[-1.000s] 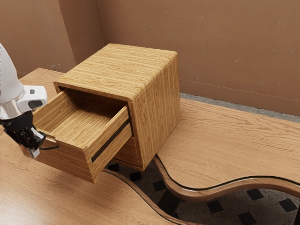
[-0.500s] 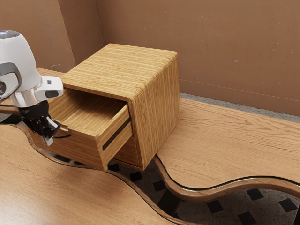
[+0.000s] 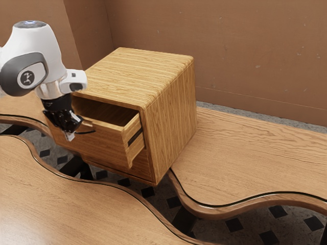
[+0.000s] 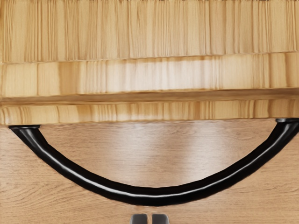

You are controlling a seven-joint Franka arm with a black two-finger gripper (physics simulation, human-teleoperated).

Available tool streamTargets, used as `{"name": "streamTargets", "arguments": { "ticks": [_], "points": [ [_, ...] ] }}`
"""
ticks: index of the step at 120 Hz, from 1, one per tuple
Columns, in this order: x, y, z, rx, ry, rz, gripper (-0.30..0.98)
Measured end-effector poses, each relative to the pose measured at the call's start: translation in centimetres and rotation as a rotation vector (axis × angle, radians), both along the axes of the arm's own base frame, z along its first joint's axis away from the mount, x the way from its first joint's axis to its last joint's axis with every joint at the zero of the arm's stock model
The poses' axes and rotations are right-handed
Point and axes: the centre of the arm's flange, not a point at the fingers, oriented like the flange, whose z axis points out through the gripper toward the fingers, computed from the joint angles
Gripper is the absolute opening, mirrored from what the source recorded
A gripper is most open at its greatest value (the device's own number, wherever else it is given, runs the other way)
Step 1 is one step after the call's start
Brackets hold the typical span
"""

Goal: Push the drawer handle with one arm to close the drawer

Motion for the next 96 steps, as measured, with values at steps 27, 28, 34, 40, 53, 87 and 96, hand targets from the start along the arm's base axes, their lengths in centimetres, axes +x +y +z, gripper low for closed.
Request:
{"name": "streamTargets", "arguments": {
  "ticks": [27,28,34,40,53,87,96],
  "points": [
    [3.1,0.3,0.2,0.000,-0.005,-0.012,-0.10],
    [3.2,0.3,0.2,0.000,-0.005,-0.013,-0.10],
    [4.0,0.3,0.1,0.001,-0.005,-0.017,-0.10],
    [4.7,0.2,-0.1,0.001,-0.002,-0.020,-0.10],
    [6.1,0.2,-0.5,0.001,-0.001,-0.026,-0.10],
    [8.2,1.3,-0.3,0.003,-0.029,-0.017,-0.10],
    [8.3,1.4,-0.2,0.004,-0.041,-0.013,-0.10]
  ]
}}
